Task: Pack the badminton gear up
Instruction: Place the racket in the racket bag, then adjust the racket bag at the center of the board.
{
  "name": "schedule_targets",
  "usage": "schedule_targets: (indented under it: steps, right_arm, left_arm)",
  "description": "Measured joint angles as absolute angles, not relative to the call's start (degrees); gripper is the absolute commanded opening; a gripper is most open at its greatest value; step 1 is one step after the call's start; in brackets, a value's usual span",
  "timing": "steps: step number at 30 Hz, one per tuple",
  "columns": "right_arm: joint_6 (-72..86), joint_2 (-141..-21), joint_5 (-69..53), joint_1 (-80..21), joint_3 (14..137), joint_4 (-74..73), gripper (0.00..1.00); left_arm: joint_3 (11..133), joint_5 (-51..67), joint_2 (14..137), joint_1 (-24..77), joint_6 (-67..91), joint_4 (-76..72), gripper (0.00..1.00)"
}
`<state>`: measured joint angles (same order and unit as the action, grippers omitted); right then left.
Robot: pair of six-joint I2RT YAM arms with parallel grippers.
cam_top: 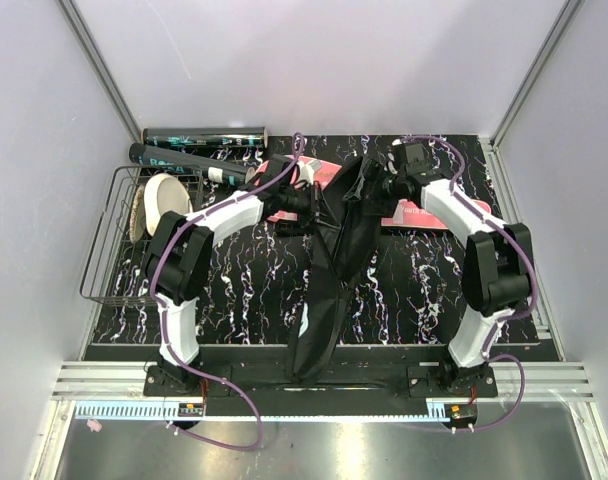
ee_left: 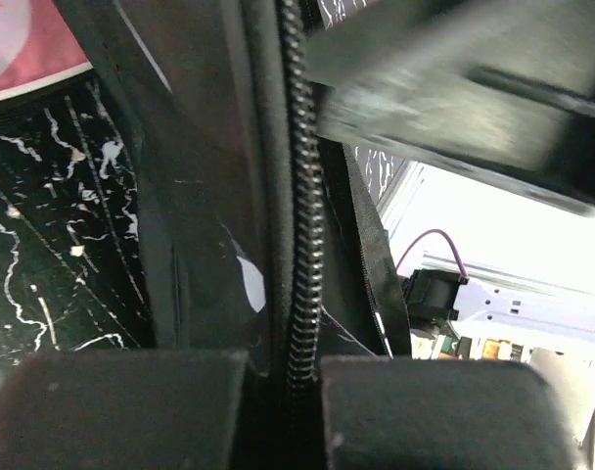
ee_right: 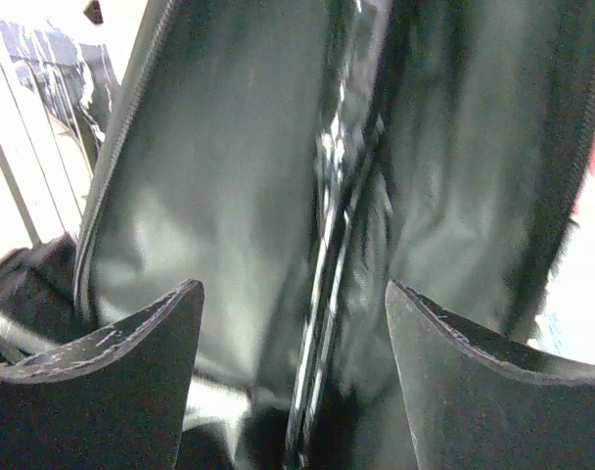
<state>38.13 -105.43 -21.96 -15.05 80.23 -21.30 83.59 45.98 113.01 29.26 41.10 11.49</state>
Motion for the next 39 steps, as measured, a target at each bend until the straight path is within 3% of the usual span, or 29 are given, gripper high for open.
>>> schedule_targets:
  steps: [7,11,15,20,22,24,25,26,27,28,29,30,36,39]
  right_arm:
    - [31.46,-94.96,-15.97,-13.61,79.00,-33.82,0.91]
    - [29.54,-90.56,-13.65,-11.25,75.22,-35.46,0.91]
    - [29.41,-95.13,-16.51,-9.04,74.22,-34.50,0.87]
    - [32.64,-102.26,-20.97,-9.21,68.64,-28.69,0.72]
    - [35.24,-103.55,-23.22,-9.56,66.13,-25.93,0.60]
    - [37.71,-104.01,-24.91,-10.28,64.49,-23.03,0.42]
    - [39.33,-103.98,-26.28,-10.74,63.70,-20.95,0.19]
    - [41.08,-103.85,-27.77,-11.18,62.96,-18.48,0.04]
    - [43.09,-103.50,-28.88,-11.53,61.93,-15.55,0.00]
    - [45.41,-102.63,-29.87,-11.77,60.51,-12.86,0.00]
    - [47.27,-101.34,-30.30,-11.94,59.13,-11.27,0.00]
    - [49.54,-99.46,-30.76,-12.03,57.69,-10.22,0.00]
    - [60.64,-83.09,-28.67,-13.04,53.17,-12.34,0.00]
    - [65.47,-77.80,-25.98,-13.93,52.47,-13.74,0.00]
  left_arm:
    - [79.09,46.74,112.60,28.29,43.53,5.78,0.00]
    - [79.09,46.74,112.55,28.47,43.62,5.08,0.00]
    - [79.09,46.87,112.53,28.58,43.66,5.02,0.00]
    - [79.09,46.94,112.33,28.93,43.35,5.13,0.01]
    - [79.09,46.96,112.20,29.12,43.27,5.28,0.05]
    - [79.09,46.96,112.14,29.50,42.68,5.61,0.08]
    - [79.11,46.94,112.12,29.69,42.22,5.96,0.11]
    - [79.15,46.94,112.12,29.93,41.52,6.66,0.20]
    - [79.29,46.85,112.03,30.17,40.42,7.70,0.29]
    - [79.53,46.68,111.92,30.35,39.31,8.82,0.39]
    - [79.92,46.46,111.77,30.44,38.15,10.26,0.58]
    - [80.44,46.06,111.44,30.59,36.69,11.99,0.71]
    - [88.44,38.00,107.26,33.50,23.92,25.71,0.88]
    - [91.22,34.54,104.53,36.18,18.96,29.06,0.91]
